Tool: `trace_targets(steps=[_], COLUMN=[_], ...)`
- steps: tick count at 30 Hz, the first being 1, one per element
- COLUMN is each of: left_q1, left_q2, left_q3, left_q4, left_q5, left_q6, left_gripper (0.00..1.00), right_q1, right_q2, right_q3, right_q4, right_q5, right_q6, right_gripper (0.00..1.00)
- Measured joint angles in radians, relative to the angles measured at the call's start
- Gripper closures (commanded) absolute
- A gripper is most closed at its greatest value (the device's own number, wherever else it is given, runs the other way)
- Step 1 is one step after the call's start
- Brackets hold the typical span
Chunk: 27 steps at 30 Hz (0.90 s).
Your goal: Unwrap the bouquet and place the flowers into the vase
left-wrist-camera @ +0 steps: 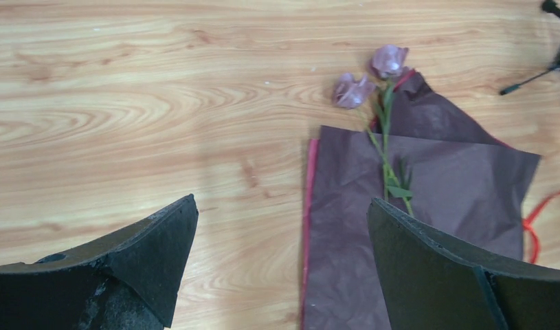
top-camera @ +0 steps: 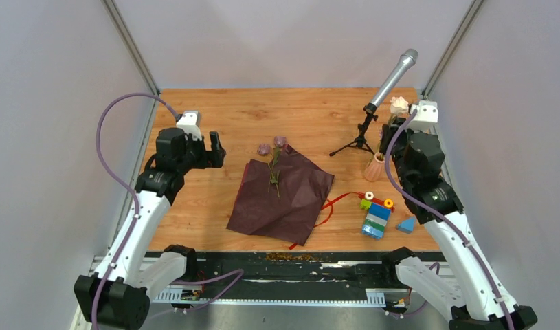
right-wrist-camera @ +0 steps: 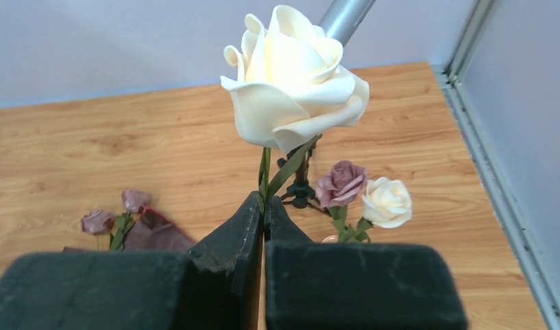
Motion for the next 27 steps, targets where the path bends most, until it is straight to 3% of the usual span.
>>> trace_targets(steps=[13,27], left_q1=[0.000,0.000], left_q2=[-0.060,-0.062], left_q3=[-0.046,-0.050], left_q4=[-0.016,-0.015], left_q5=[-0.115,-0.103], left_q6=[0.056,0.056], left_gripper=[0.00,0.00], right_q1=[-0.013,-0.135], right_q2=[-0.072,-0.008], right_q3=[-0.144,-0.159], right_q4=[0.181,0.305], right_q5=[0.127,0.084], right_q6=[-0.143,-0.155], right_gripper=[1.00,1.00])
